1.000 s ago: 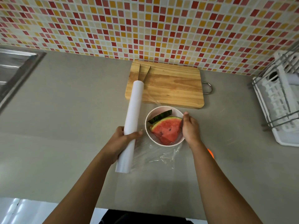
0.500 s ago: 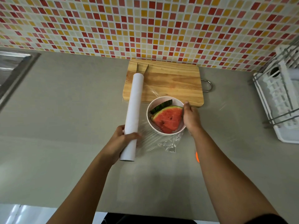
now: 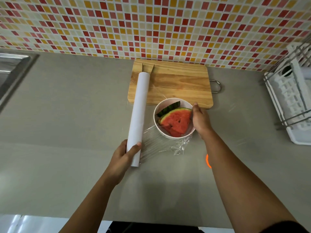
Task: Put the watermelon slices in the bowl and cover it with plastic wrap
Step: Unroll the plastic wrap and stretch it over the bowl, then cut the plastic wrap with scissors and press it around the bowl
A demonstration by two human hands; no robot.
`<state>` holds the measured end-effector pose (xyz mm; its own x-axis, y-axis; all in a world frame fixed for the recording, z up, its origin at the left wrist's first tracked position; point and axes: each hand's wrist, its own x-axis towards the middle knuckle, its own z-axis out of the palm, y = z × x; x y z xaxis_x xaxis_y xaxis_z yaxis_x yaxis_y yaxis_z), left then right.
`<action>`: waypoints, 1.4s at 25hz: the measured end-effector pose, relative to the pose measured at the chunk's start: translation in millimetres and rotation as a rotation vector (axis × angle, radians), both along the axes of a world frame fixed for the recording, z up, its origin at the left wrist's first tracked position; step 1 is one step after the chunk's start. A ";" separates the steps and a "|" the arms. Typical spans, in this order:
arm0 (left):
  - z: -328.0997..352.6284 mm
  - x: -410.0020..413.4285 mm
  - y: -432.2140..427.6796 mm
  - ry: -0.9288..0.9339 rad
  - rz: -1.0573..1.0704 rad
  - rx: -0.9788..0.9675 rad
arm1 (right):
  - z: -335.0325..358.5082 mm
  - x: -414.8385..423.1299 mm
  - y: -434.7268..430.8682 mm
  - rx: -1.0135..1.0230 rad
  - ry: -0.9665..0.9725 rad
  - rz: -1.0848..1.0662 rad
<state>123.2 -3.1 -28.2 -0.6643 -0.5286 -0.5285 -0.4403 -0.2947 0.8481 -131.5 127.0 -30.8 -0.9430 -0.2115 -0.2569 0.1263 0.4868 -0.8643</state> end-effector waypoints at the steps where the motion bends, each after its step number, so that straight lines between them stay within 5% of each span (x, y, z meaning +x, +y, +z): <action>1: -0.9 0.3 2.7 -0.015 0.011 -0.089 | 0.0 -0.3 -0.2 0.002 0.001 0.002; 4: -0.8 -2.5 10.3 -0.073 0.032 -0.314 | -0.6 -0.1 -0.6 0.004 -0.008 0.002; 12: -5.5 -4.4 15.4 -0.097 0.058 -0.359 | 2.9 3.0 -0.9 0.000 -0.014 -0.012; 17: -3.6 -6.8 14.6 -0.180 -0.054 -0.657 | 8.5 3.4 -1.6 0.059 -0.009 0.008; 22: -3.0 -5.2 7.6 -0.144 -0.100 -0.689 | 13.9 4.6 -2.4 0.126 -0.038 0.050; 26: -0.1 -6.1 5.2 -0.135 -0.136 -0.710 | 37.6 5.1 9.7 -0.012 -0.144 -0.012; 30: 2.3 -5.9 5.8 -0.120 -0.135 -0.720 | 56.5 2.4 55.5 0.519 0.132 0.115; 35: 1.1 -5.8 5.0 -0.101 -0.140 -0.732 | 53.4 49.5 93.6 0.984 -0.016 0.308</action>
